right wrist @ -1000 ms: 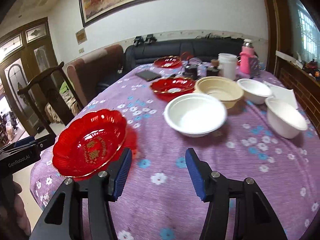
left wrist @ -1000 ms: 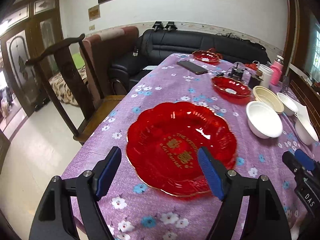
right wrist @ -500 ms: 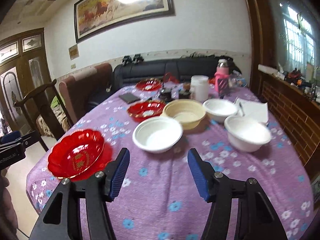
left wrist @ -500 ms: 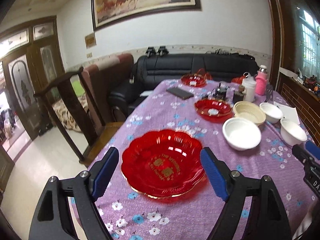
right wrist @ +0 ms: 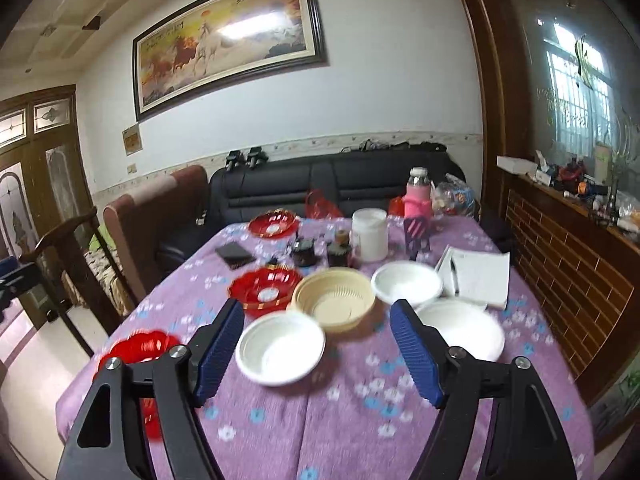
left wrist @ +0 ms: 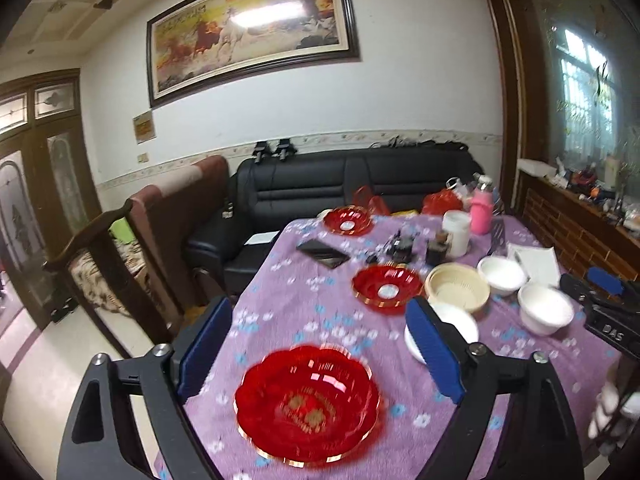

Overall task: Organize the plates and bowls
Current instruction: 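Reach the right tool to the smaller red plate and grasp its rim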

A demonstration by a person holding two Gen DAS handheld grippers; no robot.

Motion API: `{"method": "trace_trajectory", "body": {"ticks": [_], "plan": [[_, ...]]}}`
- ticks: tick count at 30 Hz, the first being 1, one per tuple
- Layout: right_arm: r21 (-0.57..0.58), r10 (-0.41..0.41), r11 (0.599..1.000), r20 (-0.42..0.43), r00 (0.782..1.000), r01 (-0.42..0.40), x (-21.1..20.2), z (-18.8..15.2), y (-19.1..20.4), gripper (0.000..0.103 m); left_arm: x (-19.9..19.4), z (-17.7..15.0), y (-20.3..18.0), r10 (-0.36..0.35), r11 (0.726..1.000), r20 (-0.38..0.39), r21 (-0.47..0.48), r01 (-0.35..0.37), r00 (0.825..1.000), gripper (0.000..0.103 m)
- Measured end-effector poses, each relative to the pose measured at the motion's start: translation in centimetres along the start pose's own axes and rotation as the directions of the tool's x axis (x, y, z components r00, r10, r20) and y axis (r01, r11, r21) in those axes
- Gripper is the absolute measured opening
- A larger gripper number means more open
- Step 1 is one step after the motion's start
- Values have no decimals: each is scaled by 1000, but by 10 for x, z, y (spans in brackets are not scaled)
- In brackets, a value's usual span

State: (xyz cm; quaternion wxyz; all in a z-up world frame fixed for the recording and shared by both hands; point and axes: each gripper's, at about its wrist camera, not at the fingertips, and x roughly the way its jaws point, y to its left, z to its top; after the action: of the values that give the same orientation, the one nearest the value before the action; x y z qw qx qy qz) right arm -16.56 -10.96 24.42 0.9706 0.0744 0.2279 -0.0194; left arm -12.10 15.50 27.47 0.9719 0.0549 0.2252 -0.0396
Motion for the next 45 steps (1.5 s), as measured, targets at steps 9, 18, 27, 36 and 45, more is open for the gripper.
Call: {"method": "trace_trajectory", "body": {"ticks": [9,18,27,36,45], "plan": [[163,62,985,9,998,-62,58,54,-20,84,44,46,9,-32,999,25,-15,33,999,93],[85,42,996,-36,998,-39,105,60,13,84,106,35,5,-84,995,-82,-60,79,993,92],[38,136,991,-140,981,-132,143,152,15,85,138,112,22,-17,998,-52,-55,14,998,93],[-47,14,998,-348,937,-32,257,147,14,85,257,128,29,12,994,-233,-105,-37,973,96],[60,99,995,-550,829,-78,368,69,13,83,372,38,4,-93,988,-472,-153,23,877,96]]}}
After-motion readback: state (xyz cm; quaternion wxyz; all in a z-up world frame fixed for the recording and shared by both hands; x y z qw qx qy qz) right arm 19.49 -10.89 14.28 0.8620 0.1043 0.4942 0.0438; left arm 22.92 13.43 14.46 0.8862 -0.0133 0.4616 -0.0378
